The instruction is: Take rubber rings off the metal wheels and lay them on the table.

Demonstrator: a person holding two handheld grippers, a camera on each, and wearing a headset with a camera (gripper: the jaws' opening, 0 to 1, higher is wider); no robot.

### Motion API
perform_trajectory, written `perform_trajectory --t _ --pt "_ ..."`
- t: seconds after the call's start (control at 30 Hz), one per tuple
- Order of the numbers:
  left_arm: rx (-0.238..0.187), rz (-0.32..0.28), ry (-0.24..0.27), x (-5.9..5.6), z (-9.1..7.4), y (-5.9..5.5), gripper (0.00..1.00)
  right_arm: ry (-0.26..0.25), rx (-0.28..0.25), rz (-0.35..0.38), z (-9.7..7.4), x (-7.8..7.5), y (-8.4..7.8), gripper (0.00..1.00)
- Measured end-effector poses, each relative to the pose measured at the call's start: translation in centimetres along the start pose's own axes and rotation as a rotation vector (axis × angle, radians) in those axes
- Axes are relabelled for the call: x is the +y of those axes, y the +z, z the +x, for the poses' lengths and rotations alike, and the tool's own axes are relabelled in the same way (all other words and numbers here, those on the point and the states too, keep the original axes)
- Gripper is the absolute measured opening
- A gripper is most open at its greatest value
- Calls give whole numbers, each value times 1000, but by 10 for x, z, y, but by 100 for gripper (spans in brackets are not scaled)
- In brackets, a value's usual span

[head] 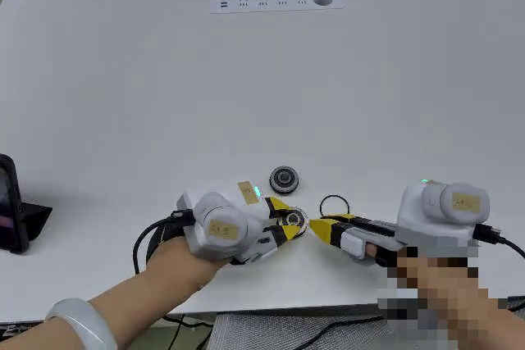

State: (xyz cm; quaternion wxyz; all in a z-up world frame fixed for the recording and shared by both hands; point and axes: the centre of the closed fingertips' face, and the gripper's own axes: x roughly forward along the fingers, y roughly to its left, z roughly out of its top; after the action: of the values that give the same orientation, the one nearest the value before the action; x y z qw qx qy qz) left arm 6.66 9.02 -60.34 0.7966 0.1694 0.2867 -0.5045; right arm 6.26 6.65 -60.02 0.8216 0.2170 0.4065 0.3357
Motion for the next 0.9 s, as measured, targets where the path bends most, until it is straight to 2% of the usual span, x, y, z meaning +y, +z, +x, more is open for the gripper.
perform_trajectory --t 0.2,0.6,0.8,0.9 --pt "0 1 0 0 -1 1 14 13 23 38 7 -1 -6 16" --pt "1 1 2 2 0 1 13 31 26 109 14 -2 -7 16" --pt "1 0 5 2 0 1 13 42 22 166 15 -3 -9 16" --pt "0 -2 7 2 0 1 13 62 21 217 16 -2 -10 16"
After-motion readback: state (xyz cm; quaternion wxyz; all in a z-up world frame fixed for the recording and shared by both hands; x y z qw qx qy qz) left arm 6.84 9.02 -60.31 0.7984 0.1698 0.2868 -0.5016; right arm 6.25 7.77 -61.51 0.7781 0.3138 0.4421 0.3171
